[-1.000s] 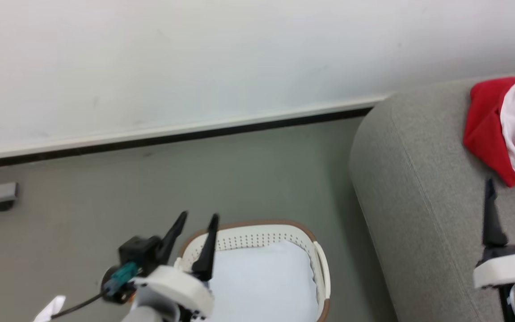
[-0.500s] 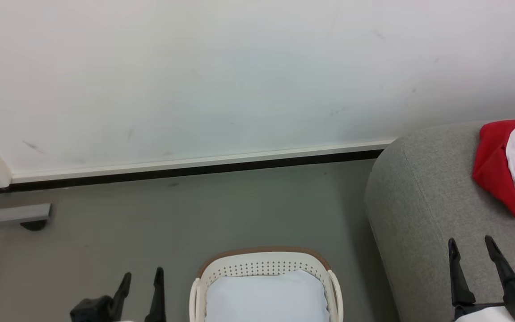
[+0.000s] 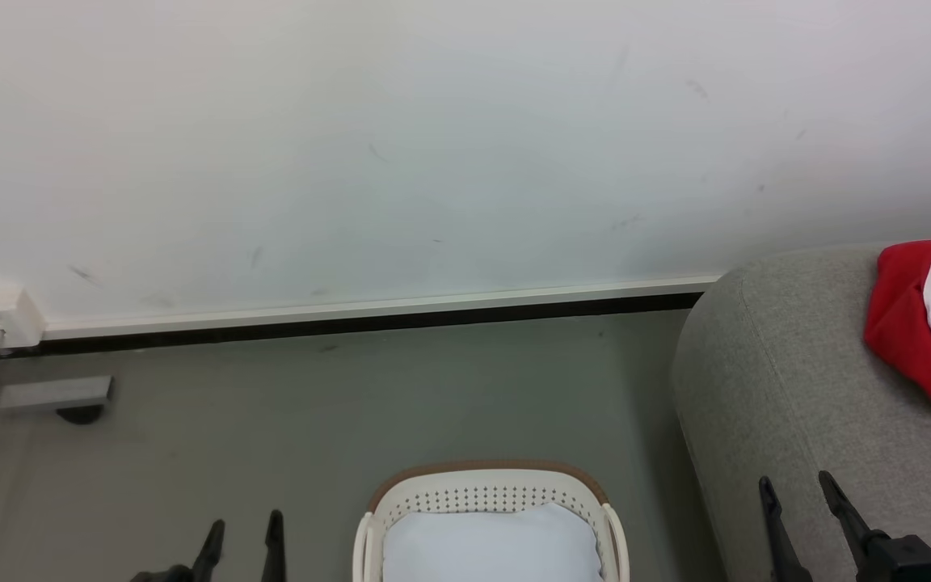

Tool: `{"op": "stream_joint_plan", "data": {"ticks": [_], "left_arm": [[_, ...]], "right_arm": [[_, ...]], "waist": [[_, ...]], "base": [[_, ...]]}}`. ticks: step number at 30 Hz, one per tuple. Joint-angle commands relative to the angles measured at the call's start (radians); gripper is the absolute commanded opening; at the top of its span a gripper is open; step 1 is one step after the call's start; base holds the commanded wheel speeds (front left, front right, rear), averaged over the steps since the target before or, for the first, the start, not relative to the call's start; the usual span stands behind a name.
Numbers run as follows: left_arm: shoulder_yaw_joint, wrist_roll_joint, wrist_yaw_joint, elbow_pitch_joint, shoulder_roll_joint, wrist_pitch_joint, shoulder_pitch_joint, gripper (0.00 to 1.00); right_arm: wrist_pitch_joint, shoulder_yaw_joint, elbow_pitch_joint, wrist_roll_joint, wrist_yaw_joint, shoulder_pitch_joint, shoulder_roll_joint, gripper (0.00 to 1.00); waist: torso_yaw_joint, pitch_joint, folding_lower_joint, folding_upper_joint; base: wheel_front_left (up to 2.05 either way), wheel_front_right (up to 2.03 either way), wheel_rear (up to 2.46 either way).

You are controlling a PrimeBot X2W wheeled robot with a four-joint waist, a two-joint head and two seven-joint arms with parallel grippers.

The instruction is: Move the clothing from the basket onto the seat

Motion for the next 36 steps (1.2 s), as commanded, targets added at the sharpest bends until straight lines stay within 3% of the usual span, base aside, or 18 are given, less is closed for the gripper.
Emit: {"op": "stream_joint_plan", "data": {"ticks": [1, 7, 15, 16, 24, 36], "left_arm": [[0.011, 0.016, -0.008, 0.005, -0.005, -0.001, 0.013, 1.00], [0.037, 0.050, -0.045, 0.010, -0.025, -0.001, 0.011, 1.00], [0.063, 0.076, -0.063, 0.014, -0.044, -0.001, 0.017, 1.00], [0.061, 0.071, -0.061, 0.014, -0.044, 0.000, 0.002, 0.00], [0.053, 0.059, -0.062, 0.070, -0.057, 0.007, 0.021, 0.00], [0.084, -0.157, -0.078, 0.047, -0.057, 0.068, -0.005, 0.00]], "right_arm": [[0.001, 0.009, 0.011, 0.013, -0.002, 0.002, -0.001, 1.00], [0.001, 0.024, 0.029, 0.032, -0.002, -0.005, -0.002, 1.00], [0.001, 0.026, 0.038, 0.037, -0.002, -0.011, -0.002, 1.00], [0.000, 0.026, 0.033, 0.033, 0.000, -0.006, 0.000, 0.00], [0.004, 0.024, 0.084, 0.043, 0.000, 0.027, 0.012, 0.00], [0.066, -0.001, 0.047, 0.275, 0.000, 0.013, 0.009, 0.00]], "waist": [[0.003, -0.002, 0.0002, 0.0000], [0.011, -0.006, 0.0002, 0.0000], [0.019, -0.008, 0.0002, 0.0000], [0.019, -0.008, 0.0002, 0.0000], [0.020, -0.008, 0.0002, 0.0000], [0.022, -0.005, 0.0002, 0.0000]], "base": [[0.00, 0.00, 0.00], [0.00, 0.00, 0.00], [0.00, 0.00, 0.00], [0.00, 0.00, 0.00], [0.00, 0.00, 0.00], [0.00, 0.00, 0.00]]}}
